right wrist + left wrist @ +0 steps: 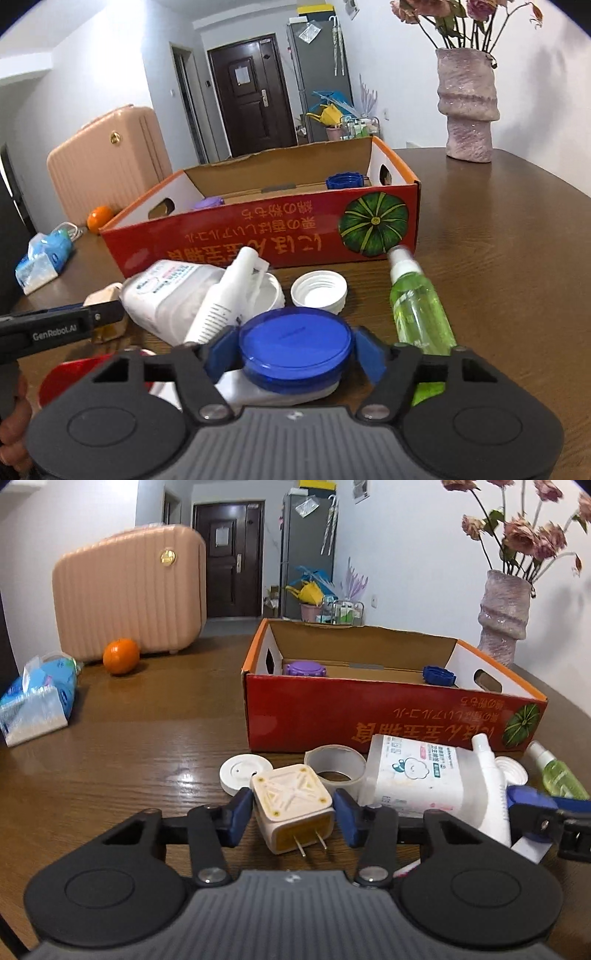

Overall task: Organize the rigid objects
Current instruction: 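Grasp the white plug adapter with the left tool while the right grasps the blue lid, then lower the adapter and blue lid into the red box and open both tools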

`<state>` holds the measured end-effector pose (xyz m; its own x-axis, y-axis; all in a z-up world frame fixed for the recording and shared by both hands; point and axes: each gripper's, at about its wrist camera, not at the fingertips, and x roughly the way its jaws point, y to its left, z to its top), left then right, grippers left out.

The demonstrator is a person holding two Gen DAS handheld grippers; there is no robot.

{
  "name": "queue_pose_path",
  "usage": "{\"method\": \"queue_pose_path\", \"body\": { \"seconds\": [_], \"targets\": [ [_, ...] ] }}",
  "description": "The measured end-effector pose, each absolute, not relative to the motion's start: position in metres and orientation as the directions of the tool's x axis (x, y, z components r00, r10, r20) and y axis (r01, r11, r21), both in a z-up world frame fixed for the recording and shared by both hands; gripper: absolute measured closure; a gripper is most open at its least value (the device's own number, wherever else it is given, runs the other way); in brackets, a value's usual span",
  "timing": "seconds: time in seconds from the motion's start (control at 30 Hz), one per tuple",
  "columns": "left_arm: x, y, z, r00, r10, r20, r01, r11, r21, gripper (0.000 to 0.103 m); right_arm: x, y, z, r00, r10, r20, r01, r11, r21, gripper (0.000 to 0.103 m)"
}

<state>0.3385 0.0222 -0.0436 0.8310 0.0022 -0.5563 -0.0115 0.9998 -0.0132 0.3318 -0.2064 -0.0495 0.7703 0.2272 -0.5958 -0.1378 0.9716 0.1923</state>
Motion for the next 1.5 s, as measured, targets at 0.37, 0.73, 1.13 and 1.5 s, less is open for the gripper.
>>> {"method": "queue_pose_path", "body": {
  "seconds": [0.37, 0.73, 1.13, 1.5],
  "targets": [
    [0.292, 0.018, -0.027, 0.874, 0.043, -0.484, -0.031, 0.999, 0.032, 0.064, 0.299, -0.215, -0.031, 0.804, 0.283, -0.523, -0.197, 0.956, 0.215, 0.038],
    [0.191, 0.015, 0.010, 0.917, 0.047, -0.397, -0.032, 0.998, 0.046, 0.064, 0.215, -0.221, -0.005, 0.836, 0.340, -0.431, -0.274, 0.939, 0.208, 0.038],
    [0.153, 0.002, 0.023, 0.933, 0.005, -0.361, 0.004, 1.000, 0.026, 0.064, 0.164, -0.228, 0.012, 0.859, 0.357, -0.367, -0.295, 0.931, 0.214, 0.038],
    [0.283, -0.003, 0.069, 0.913, -0.139, -0.384, 0.105, 0.989, -0.107, 0.064, 0.264, -0.236, 0.039, 0.807, 0.439, -0.394, -0.369, 0.897, 0.243, 0.038]
  ]
}}
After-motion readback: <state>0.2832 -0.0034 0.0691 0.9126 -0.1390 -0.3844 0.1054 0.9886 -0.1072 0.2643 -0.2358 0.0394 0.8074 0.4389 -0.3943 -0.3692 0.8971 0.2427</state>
